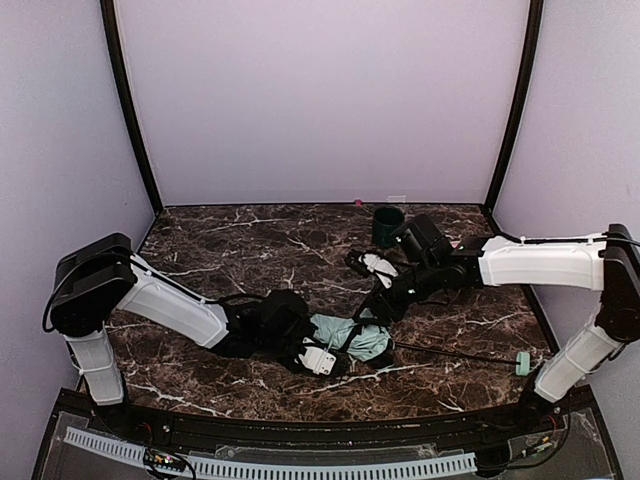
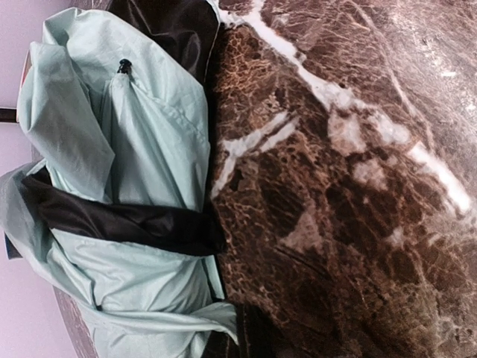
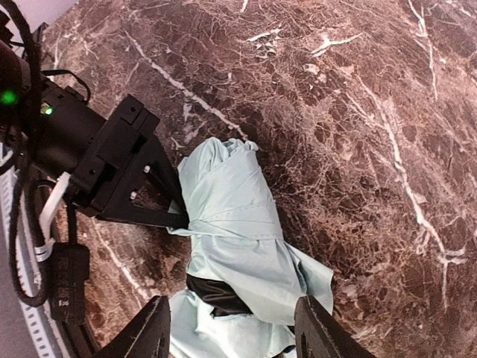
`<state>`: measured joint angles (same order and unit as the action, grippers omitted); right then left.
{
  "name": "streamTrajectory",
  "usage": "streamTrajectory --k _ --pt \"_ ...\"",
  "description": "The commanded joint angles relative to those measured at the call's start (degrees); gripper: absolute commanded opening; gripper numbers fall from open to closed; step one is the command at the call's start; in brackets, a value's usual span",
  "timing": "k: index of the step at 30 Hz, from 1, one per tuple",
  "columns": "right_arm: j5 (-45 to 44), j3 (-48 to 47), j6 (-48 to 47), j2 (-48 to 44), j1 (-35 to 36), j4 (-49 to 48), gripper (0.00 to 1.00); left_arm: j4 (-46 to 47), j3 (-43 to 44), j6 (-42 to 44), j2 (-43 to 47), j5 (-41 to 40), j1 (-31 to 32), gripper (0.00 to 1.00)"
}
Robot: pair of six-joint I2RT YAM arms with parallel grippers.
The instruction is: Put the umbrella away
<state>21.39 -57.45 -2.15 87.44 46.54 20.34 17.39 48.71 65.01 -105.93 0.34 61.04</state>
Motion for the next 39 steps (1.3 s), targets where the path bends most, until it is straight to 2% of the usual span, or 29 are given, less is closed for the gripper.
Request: streamTrajectory --k 1,7,12,16,17,19,23,28,30,32,36,39 --pt "-12.6 1.2 -1.18 1.46 3.65 -5.6 0.6 -9.09 -1.22 -1.15 -2.26 -1.09 -0.04 0.0" --pt "-7.64 1.18 -8.71 7.6 4.98 -7.69 0.71 -9.56 -1.33 -1.46 -1.97 -1.19 -0.04 0.0" --pt "-10.44 4.0 -11.74 11.76 6.01 -9.13 0.71 -9.33 -2.0 -1.71 -1.37 -1.75 -0.04 0.0" --pt "-11.46 6.53 -11.55 14.1 6.19 -11.02 0.67 -8.2 -3.05 -1.99 -0.55 -2.43 -0.04 0.0" --pt "-12.48 6.71 -11.27 14.86 6.27 -11.12 0.65 -7.94 -3.23 -2.12 -0.29 -2.52 -0.05 0.0" --pt "-14.89 6.02 -10.22 16.49 6.32 -10.86 0.54 -7.66 -3.36 -2.37 0.05 -2.59 -0.1 0.0" --pt "-16.39 5.06 -9.41 16.88 6.29 -10.97 0.22 -7.17 -3.57 -3.01 1.48 -3.46 -0.04 0.0" --pt "-17.9 5.4 -9.59 14.52 6.28 -13.13 0.05 -3.42 -5.6 -3.7 5.61 -1.75 -0.04 0.0" --pt "-16.95 5.07 -10.06 14.54 6.28 -13.31 0.0 -2.2 -6.13 -4.19 6.38 -0.44 0.05 0.06" --pt "-16.7 4.42 -10.31 15.17 6.28 -13.16 0.0 -1.16 -6.38 -5.69 6.64 -0.48 0.05 0.15" --pt "-17.86 4.13 -10.46 15.15 6.28 -13.51 0.0 0.24 -8.51 -10.3 10.56 -1.05 0.11 0.47" --pt "-18.61 4.76 -10.78 14.36 6.28 -15.02 0.0 2.12 -12.98 -13.88 18.59 1.67 0.15 0.63"
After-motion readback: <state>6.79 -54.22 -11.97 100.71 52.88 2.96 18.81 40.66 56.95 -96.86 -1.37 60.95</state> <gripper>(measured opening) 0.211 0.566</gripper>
